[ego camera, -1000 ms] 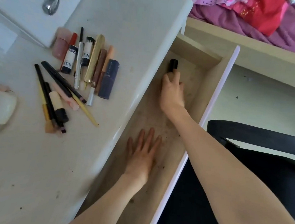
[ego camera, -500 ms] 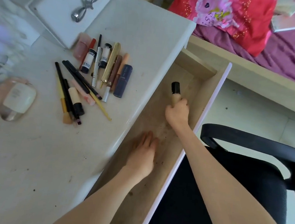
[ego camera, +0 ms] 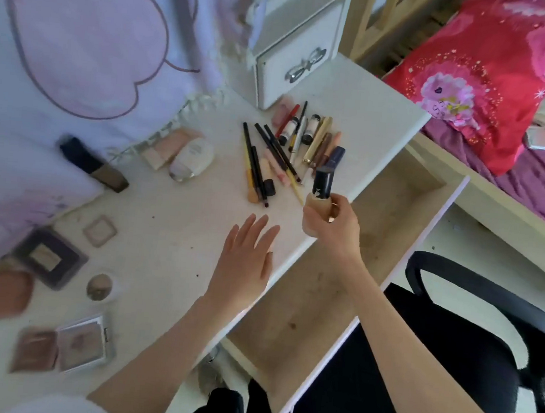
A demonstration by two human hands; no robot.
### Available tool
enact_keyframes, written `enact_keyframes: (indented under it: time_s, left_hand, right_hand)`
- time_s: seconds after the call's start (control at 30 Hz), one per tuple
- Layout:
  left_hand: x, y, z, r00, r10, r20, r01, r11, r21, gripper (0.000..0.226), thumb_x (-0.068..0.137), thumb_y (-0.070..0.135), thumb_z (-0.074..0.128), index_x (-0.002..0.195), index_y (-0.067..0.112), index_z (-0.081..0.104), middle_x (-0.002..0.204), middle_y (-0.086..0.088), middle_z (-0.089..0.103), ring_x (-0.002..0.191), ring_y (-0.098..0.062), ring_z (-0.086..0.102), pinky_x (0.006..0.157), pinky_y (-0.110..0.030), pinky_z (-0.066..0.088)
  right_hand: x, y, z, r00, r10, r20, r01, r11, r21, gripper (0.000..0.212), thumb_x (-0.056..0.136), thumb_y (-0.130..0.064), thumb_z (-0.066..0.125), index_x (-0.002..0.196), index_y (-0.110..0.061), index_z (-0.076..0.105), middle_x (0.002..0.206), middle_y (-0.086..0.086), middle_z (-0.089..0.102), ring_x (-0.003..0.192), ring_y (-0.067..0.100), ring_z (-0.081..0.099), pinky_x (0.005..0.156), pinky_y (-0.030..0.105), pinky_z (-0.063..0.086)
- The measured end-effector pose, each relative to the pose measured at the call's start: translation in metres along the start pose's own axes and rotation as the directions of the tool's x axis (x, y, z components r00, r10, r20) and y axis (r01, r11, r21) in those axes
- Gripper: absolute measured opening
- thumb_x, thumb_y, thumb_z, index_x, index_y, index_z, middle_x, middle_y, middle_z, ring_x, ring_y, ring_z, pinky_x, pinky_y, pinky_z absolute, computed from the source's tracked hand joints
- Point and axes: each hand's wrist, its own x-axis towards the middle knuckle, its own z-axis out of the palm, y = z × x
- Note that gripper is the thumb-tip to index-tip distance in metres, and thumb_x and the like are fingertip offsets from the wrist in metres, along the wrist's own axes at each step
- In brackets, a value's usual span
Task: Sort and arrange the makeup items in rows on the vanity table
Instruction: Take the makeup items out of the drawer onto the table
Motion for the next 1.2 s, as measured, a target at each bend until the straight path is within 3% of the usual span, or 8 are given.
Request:
enact_keyframes:
  time_s: [0.2,0.33,0.47,0.57,0.7,0.83,0.93,1.2]
  left_hand:
    - [-0.054,-0.084,-0.025,0.964,-0.259,0.052,0.252,0.96,0.12,0.054,0.097,0.04,0.031,0.147,0.028,0.014,0.157,0.0,0.004,0.144,-0.021,-0.002,0.113,-0.041,-0.004]
    - [-0.092,-0.128,-0.037,0.907,-0.415,0.072,0.405,0.906,0.127,0.058,0.096,0.045,0.027,0.148,0.028,0.007,0.157,-0.002,-0.002,0.144,-0.024,-0.006,0.114,-0.046,-0.002]
    - [-0.111,-0.153,-0.042,0.87,-0.477,0.124,0.462,0.877,0.135,0.059,0.097,0.049,0.022,0.148,0.027,0.0,0.157,-0.003,-0.009,0.143,-0.027,-0.011,0.114,-0.046,-0.006]
    - [-0.122,-0.163,-0.042,0.862,-0.49,0.132,0.484,0.872,0.074,0.06,0.097,0.047,0.025,0.148,0.026,0.002,0.157,-0.004,-0.008,0.143,-0.027,-0.012,0.114,-0.048,-0.004]
    - [-0.132,-0.172,-0.041,0.864,-0.484,0.137,0.48,0.875,0.06,0.06,0.097,0.047,0.022,0.148,0.024,0.0,0.156,-0.005,-0.01,0.143,-0.027,-0.014,0.115,-0.047,-0.003]
    - [-0.135,-0.179,-0.037,0.877,-0.455,0.151,0.45,0.89,0.073,0.059,0.098,0.047,0.02,0.148,0.024,0.0,0.156,-0.006,-0.01,0.142,-0.027,-0.017,0.115,-0.046,-0.004]
    - [-0.135,-0.182,-0.033,0.882,-0.437,0.174,0.435,0.899,0.053,0.059,0.098,0.048,0.018,0.148,0.025,-0.001,0.156,-0.005,-0.01,0.142,-0.026,-0.017,0.114,-0.046,-0.007]
    - [-0.133,-0.194,-0.036,0.907,-0.393,0.152,0.39,0.919,0.049,0.057,0.098,0.048,0.019,0.148,0.024,0.006,0.157,-0.007,-0.002,0.144,-0.025,-0.006,0.114,-0.039,-0.009]
  right_hand:
    - [-0.035,-0.039,0.084,0.957,-0.138,0.256,0.166,0.982,-0.09,0.015,0.087,-0.019,0.061,0.101,-0.019,0.054,0.083,-0.01,0.058,0.072,-0.001,0.056,0.056,0.004,0.041]
    - [-0.045,-0.057,0.144,0.91,-0.211,0.358,0.272,0.954,-0.129,0.014,0.085,-0.023,0.064,0.096,-0.015,0.059,0.087,0.002,0.062,0.078,0.015,0.058,0.07,0.028,0.047]
    - [-0.032,-0.066,0.197,0.888,-0.243,0.391,0.365,0.889,-0.277,0.02,0.086,-0.028,0.063,0.101,-0.015,0.06,0.076,-0.008,0.057,0.074,0.014,0.052,0.055,0.019,0.033]
    - [-0.023,-0.069,0.229,0.895,-0.228,0.383,0.359,0.878,-0.317,0.018,0.087,-0.029,0.06,0.097,-0.014,0.058,0.071,-0.008,0.053,0.071,0.016,0.05,0.06,0.023,0.033]
    - [-0.012,-0.076,0.259,0.897,-0.25,0.363,0.385,0.847,-0.367,0.017,0.087,-0.027,0.058,0.095,-0.013,0.054,0.067,-0.006,0.051,0.062,0.014,0.05,0.053,0.024,0.036]
    - [-0.001,-0.085,0.278,0.898,-0.272,0.345,0.406,0.815,-0.413,0.02,0.086,-0.02,0.057,0.1,-0.006,0.054,0.078,0.005,0.054,0.073,0.025,0.052,0.064,0.036,0.043]
    - [0.007,-0.088,0.287,0.904,-0.269,0.333,0.4,0.807,-0.435,0.013,0.083,-0.014,0.056,0.094,-0.008,0.053,0.079,0.005,0.054,0.074,0.026,0.05,0.064,0.033,0.038]
    - [0.01,-0.084,0.295,0.912,-0.232,0.338,0.368,0.826,-0.427,0.029,0.083,-0.013,0.057,0.112,-0.008,0.054,0.089,0.004,0.057,0.087,0.027,0.055,0.068,0.031,0.038]
